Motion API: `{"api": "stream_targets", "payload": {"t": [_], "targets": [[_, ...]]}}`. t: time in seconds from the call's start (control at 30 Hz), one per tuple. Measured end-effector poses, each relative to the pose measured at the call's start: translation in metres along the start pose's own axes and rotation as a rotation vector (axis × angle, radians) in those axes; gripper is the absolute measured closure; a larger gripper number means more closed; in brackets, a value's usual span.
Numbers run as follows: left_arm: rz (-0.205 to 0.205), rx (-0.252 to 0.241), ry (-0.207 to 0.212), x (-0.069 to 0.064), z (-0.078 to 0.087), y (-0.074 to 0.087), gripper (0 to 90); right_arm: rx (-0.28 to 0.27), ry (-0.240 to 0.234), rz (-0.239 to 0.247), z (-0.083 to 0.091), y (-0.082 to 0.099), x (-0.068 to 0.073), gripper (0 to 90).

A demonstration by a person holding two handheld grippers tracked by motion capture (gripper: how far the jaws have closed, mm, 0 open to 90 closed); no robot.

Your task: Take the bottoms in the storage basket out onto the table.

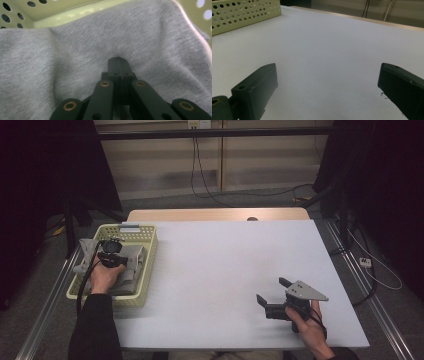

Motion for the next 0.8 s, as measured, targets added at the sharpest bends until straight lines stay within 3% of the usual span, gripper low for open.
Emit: {"api": "stream_targets", "payload": {"t": [0.1,0.2,0.3,0.5,0.67,0.8], "targets": [[-0.008,-0.001,0.034,-0.003,-0.002,0.000,90.0,-0.001,-0.001,0.002,-0.001,0.000,0.000,2.6],[-0.015,-0.005,0.026,-0.006,-0.003,0.000,90.0,-0.001,-0.003,0.000,-0.001,-0.001,0.001,2.5],[-0.005,-0.007,0.043,-0.008,-0.003,0.000,90.0,0.000,-0.004,0.000,-0.002,-0.001,0.001,2.5],[-0.007,-0.001,0.127,-0.019,-0.006,-0.005,90.0,0.000,-0.007,-0.001,-0.003,-0.001,0.000,2.6],[-0.018,0.013,0.092,-0.025,-0.011,-0.013,90.0,-0.002,-0.010,0.001,-0.003,-0.001,0.001,2.6],[0.008,-0.006,0.107,-0.024,-0.013,-0.015,90.0,-0.001,-0.011,-0.001,-0.003,-0.001,0.000,2.6]]}}
Point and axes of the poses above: each handheld gripper's, and its own axes: z roughly backward along the jaws, y roughly out of its underside, x roughly to its left, the point moved 3 cm from there along -z, roughly forward along the jaws, and after that the axes turned 10 degrees about y, right-handed, at the moved point
